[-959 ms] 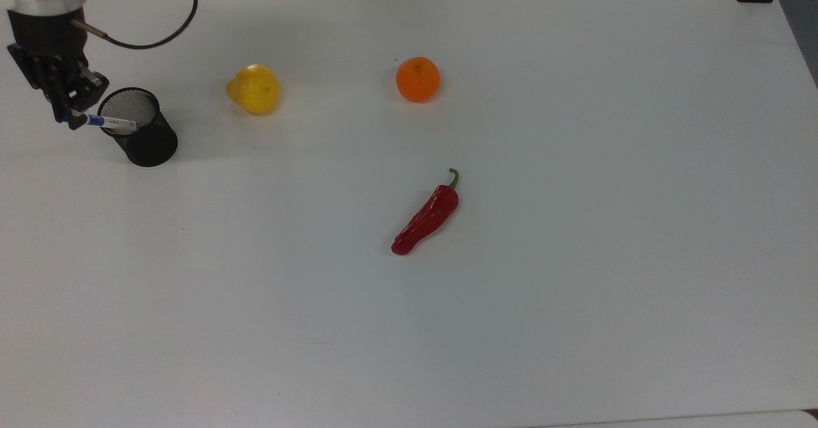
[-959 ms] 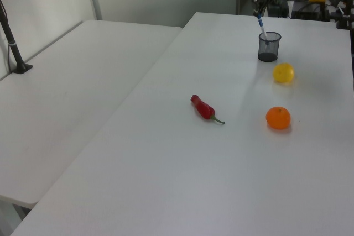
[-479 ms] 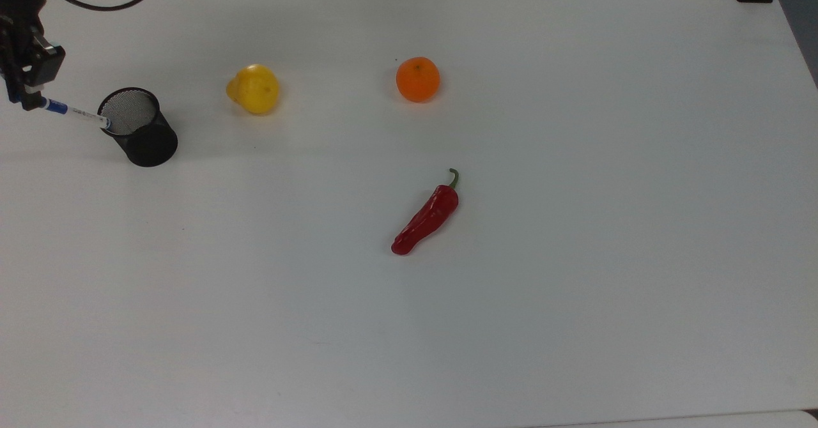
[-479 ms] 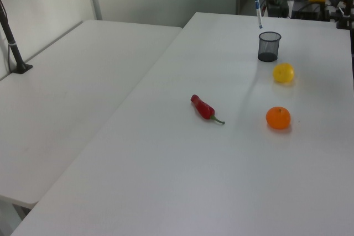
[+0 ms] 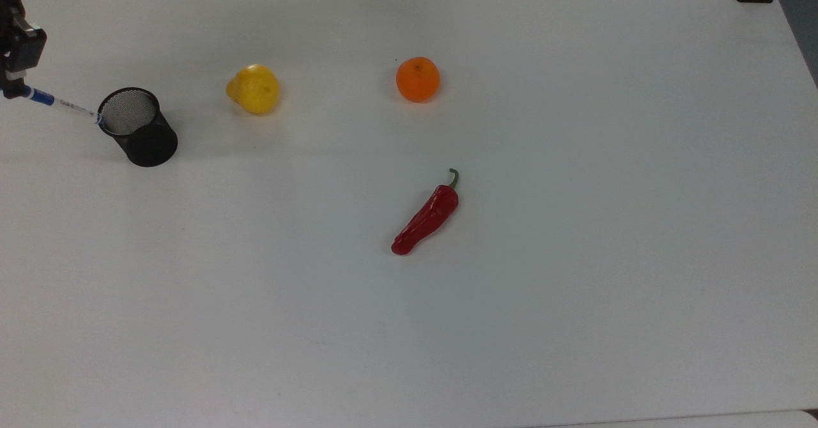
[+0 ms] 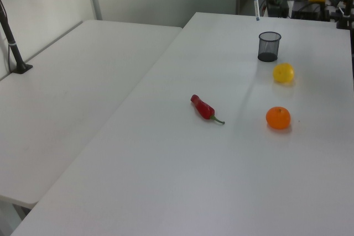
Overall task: Take marker pen
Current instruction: 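Lift the marker up out of the pen cup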
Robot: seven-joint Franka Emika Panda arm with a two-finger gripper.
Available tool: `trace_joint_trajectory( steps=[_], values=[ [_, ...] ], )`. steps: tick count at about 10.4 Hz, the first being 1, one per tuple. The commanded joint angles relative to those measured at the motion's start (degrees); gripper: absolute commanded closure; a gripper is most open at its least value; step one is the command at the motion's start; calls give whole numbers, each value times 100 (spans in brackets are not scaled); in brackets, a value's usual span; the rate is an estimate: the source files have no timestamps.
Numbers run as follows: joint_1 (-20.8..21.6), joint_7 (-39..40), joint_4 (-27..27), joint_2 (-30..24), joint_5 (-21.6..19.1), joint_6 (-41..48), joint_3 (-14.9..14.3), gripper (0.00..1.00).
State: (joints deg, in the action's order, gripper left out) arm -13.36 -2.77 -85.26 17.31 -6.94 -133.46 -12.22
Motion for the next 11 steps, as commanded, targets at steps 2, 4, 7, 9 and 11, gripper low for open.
trace_joint_trajectory(
  steps=[2, 4, 7, 9, 11],
  values=[
    [228, -135, 194, -157, -272, 706, -35, 84],
    [456, -258, 273, -184, -282, 1154, -35, 84],
    [834, -452, 317, -184, -282, 1717, -18, 84],
    [1071, -505, 317, -175, -273, 1946, 9, 84],
    [1265, -505, 308, -166, -282, 2201, 26, 84]
  ],
)
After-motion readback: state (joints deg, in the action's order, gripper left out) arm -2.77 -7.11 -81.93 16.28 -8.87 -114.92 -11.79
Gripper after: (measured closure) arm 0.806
